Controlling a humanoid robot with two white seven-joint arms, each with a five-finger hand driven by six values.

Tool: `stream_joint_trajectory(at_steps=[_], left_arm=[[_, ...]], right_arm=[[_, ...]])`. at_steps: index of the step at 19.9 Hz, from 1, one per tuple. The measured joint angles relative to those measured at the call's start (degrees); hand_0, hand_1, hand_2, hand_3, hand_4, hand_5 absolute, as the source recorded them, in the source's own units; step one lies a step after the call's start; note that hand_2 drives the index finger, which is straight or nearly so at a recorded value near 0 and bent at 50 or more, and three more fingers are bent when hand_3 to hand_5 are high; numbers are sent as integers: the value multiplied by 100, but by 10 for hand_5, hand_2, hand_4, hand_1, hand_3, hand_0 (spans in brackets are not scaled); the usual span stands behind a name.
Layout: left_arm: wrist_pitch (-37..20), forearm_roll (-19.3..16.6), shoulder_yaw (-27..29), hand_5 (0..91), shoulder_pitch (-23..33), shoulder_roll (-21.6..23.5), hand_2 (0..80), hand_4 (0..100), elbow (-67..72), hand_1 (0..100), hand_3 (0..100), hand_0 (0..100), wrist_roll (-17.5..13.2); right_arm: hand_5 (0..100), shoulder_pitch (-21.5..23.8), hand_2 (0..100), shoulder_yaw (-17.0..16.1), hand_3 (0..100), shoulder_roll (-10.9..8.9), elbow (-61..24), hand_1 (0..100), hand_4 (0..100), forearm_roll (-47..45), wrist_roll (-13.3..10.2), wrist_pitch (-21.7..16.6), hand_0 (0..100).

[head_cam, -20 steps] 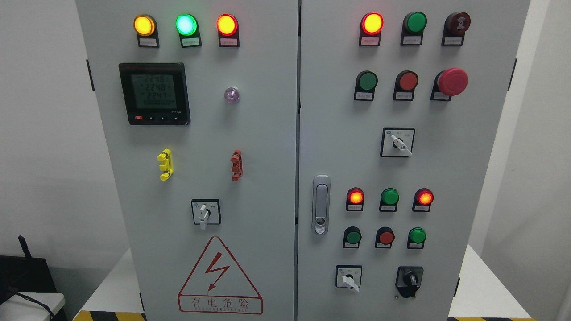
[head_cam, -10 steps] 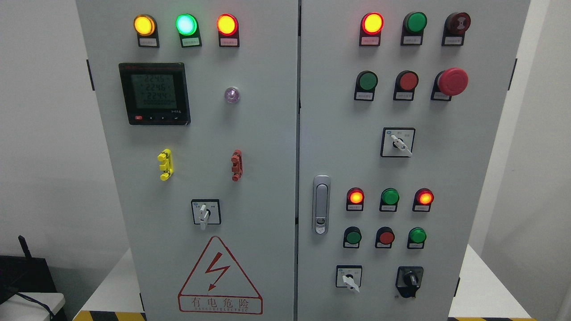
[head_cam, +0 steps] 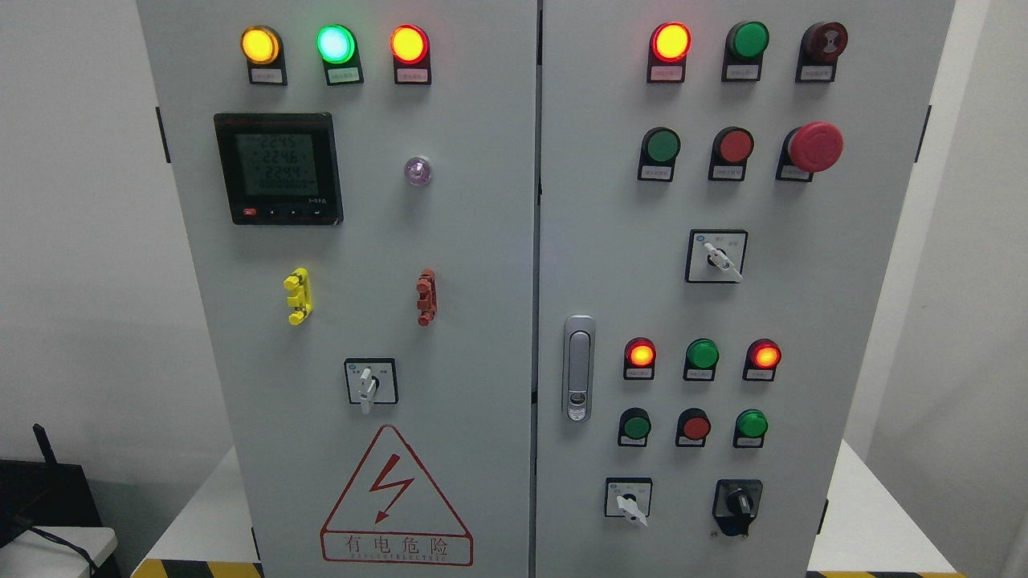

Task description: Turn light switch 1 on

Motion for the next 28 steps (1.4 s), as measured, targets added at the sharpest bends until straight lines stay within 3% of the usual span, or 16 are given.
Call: stream_joint_trajectory(at_steps=[4, 15, 20, 28], left_arm=[[-502, -4, 195, 17, -240, 5, 104, 319, -975, 31, 281, 454, -24], [-869, -7, 295, 43, -940, 132, 141, 381, -2435, 31, 350, 459, -219], [-882, -71, 67, 157, -1120, 179, 296, 484, -2970, 72, 415, 418, -243], [-904, -393, -753, 344, -1490, 147, 341, 528, -3726, 166, 459, 255, -75]], right_arm=[[0, 0, 0, 0, 0, 0, 0, 389, 0, 0, 0, 0, 120], [0, 0, 0, 0, 0, 0, 0, 389, 0, 0, -23, 0, 120], [0, 0, 0, 0, 0, 0, 0, 389, 0, 0, -15, 0, 120], [0, 0, 0, 0, 0, 0, 0, 389, 0, 0, -1, 0, 120]])
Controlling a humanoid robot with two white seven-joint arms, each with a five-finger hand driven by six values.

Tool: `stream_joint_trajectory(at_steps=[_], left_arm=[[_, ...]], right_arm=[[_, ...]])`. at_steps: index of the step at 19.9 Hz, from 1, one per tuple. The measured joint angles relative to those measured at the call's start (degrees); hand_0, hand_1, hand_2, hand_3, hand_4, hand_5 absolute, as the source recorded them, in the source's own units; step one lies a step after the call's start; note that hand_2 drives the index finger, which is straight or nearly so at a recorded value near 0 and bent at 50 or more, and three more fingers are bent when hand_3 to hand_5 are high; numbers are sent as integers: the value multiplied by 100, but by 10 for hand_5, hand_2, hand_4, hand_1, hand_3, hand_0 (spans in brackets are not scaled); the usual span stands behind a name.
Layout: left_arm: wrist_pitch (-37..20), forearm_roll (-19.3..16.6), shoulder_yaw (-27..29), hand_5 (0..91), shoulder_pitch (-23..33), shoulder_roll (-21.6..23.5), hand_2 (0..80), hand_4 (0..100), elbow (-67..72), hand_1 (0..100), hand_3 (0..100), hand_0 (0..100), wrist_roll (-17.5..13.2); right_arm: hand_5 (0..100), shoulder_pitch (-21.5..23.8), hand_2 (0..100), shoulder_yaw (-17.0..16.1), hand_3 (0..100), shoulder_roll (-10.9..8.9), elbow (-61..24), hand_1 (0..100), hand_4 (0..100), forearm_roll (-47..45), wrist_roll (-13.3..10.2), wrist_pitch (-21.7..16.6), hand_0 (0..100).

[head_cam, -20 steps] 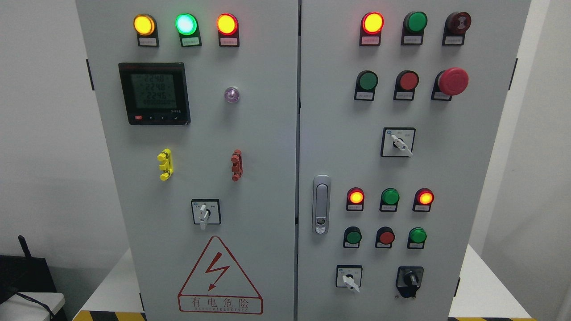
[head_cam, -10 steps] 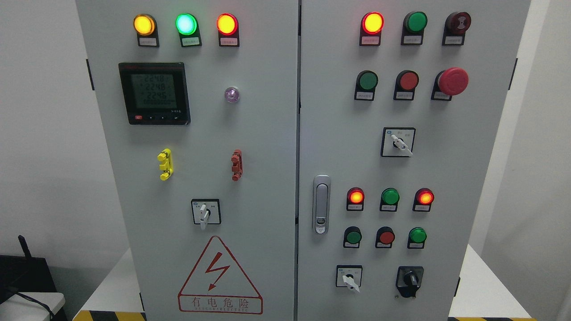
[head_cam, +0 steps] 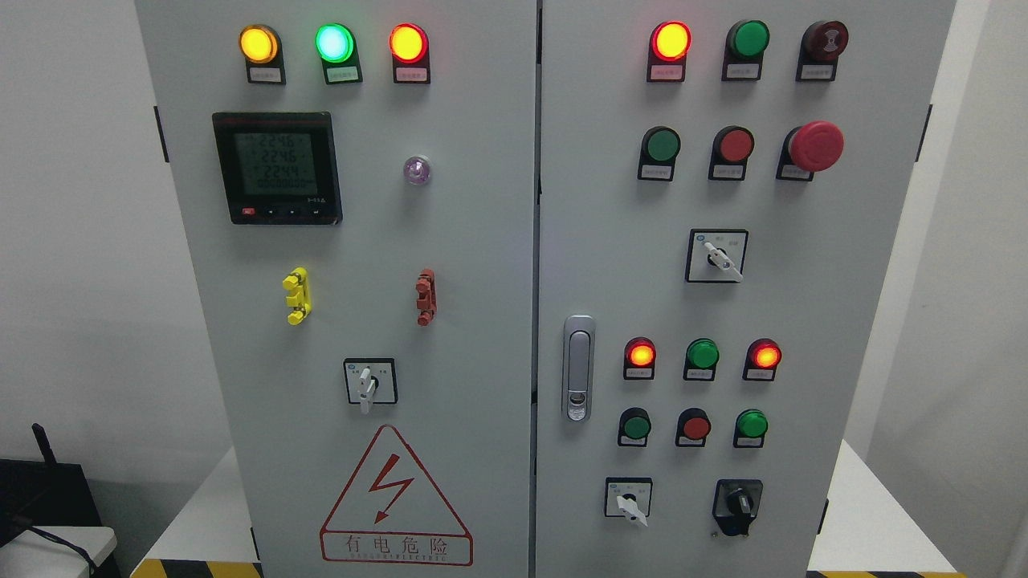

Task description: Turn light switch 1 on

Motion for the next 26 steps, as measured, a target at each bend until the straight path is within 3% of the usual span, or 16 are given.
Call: stream_joint_trajectory(at_steps=[9, 17, 26], left_arm=[[613, -530, -1369, 420, -646, -224, 387, 564, -445, 277, 518, 118, 803], [1293, -969, -2561, 457, -1108, -425, 424, 596, -619, 323, 551, 63, 1514], [2066, -1227, -3440, 487, -1355, -556, 462, 628, -709, 379, 584, 35, 2228]], right_arm=[[0, 0, 0, 0, 0, 1, -1, 389, 0, 0, 4, 0, 120], [0, 0, 0, 0, 0, 1, 0, 389, 0, 0, 6, 0, 120], [0, 0, 0, 0, 0, 0, 1, 389, 0, 0, 8, 0, 120]])
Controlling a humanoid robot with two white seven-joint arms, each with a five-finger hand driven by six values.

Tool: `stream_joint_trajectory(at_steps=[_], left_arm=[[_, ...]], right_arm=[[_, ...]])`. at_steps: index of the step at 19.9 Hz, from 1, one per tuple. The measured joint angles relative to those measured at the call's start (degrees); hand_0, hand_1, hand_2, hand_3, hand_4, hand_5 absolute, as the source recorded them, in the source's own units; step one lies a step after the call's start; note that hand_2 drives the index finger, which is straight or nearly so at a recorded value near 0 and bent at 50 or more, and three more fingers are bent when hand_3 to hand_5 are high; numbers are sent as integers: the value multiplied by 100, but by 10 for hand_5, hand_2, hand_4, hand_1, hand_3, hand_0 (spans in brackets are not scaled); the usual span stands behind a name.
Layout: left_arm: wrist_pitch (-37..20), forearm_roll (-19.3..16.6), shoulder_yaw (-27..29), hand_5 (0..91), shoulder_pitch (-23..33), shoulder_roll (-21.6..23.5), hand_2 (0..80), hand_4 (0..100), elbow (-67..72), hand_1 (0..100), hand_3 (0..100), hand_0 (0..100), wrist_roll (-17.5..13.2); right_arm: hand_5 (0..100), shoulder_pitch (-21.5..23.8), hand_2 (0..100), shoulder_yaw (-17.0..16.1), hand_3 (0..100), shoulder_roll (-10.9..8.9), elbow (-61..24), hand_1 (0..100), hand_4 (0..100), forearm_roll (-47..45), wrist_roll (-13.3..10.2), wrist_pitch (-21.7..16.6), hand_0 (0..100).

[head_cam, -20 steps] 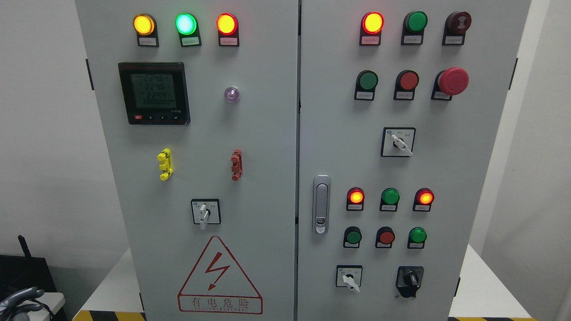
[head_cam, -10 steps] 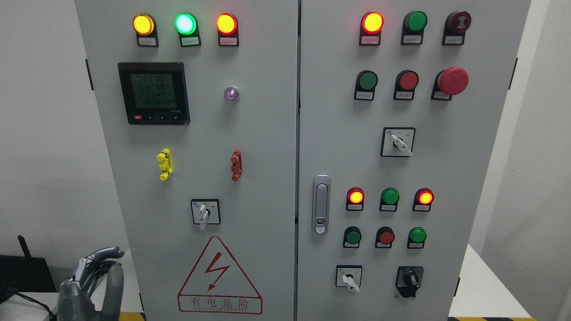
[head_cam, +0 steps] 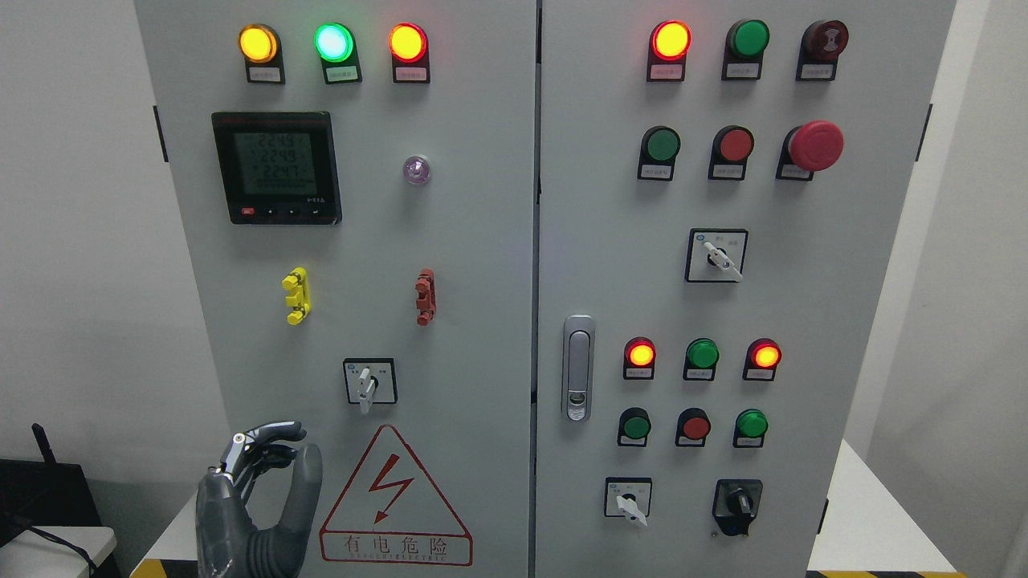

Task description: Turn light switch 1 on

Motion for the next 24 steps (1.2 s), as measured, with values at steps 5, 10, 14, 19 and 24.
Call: stream_joint_trajectory(at_steps=[5, 10, 14, 19, 24], left_arm=[[548, -41, -325, 510, -125, -48, 470, 642, -26, 395, 598, 32, 430], [1006, -101, -532, 517, -220, -81, 482, 653, -42, 413, 607, 32, 719], [1281, -271, -642, 520, -274, -100, 484, 658, -45, 430, 612, 35, 861], [1631, -380, -731, 535, -395, -122, 487, 668, -41, 450, 620, 37, 1108], [1922, -421, -787, 537, -529, -139, 488, 670, -25, 456, 622, 38, 1203]], right_arm=[[0, 0, 0, 0, 0, 0, 0, 389, 0, 0, 13, 0, 120], [0, 0, 0, 0, 0, 0, 0, 389, 0, 0, 16, 0, 120], [0, 0, 0, 0, 0, 0, 0, 389, 0, 0, 8, 0, 120], [0, 0, 0, 0, 0, 0, -1, 389, 0, 0, 1, 0, 120], [0, 0, 0, 0, 0, 0, 0, 389, 0, 0, -4, 0, 120]])
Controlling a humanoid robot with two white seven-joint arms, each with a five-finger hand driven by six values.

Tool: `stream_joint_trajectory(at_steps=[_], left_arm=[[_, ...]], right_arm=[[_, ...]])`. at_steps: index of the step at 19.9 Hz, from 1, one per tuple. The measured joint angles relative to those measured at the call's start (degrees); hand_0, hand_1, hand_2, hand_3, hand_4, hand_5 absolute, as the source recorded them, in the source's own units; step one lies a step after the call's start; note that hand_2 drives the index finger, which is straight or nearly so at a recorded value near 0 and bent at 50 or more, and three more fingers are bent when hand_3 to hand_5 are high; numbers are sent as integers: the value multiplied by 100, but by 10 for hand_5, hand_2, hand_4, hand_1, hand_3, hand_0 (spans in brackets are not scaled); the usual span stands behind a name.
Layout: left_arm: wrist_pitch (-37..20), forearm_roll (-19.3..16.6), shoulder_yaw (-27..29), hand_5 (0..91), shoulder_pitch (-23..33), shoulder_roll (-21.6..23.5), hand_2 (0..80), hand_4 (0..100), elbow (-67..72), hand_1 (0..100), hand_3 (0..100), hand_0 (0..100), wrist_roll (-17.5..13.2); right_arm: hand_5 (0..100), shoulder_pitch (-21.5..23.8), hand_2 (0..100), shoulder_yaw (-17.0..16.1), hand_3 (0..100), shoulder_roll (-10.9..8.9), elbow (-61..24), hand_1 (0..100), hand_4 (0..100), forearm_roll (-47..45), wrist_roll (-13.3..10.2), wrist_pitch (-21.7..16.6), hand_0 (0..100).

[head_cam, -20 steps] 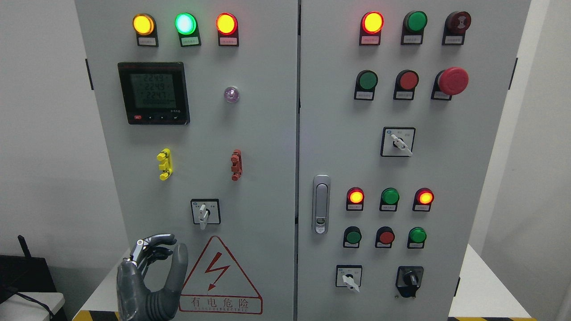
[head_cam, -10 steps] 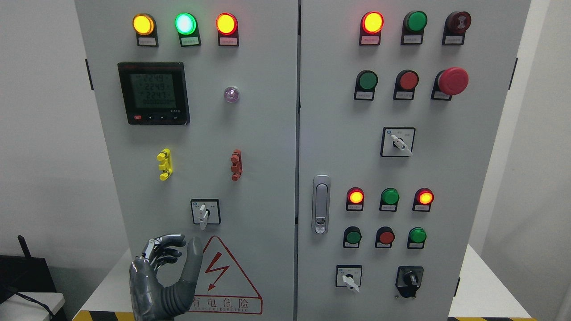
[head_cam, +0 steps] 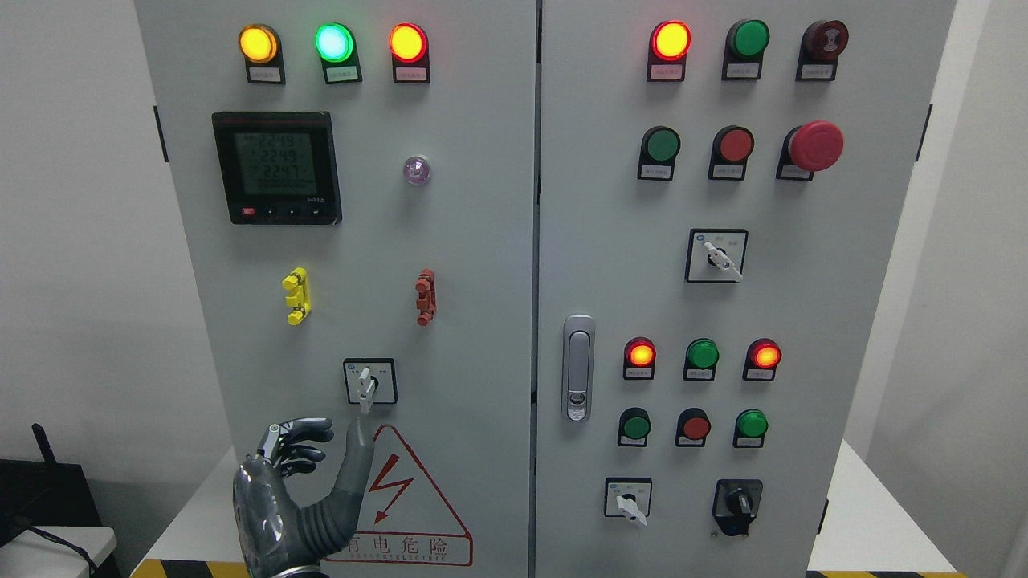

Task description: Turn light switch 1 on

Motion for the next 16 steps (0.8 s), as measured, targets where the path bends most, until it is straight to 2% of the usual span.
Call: stream_joint_trajectory(at_steps=[9, 16], left_arm=[[483, 12, -69, 546, -312, -19, 498, 679, 90, 451, 634, 71, 163], [712, 46, -110, 614, -477, -31, 516, 705, 155, 447, 647, 104, 172]], right_arm=[[0, 0, 0, 0, 0, 0, 0, 389, 0, 0, -1, 0, 120], [0, 0, 0, 0, 0, -1, -1, 389, 0, 0, -1, 0, 120]])
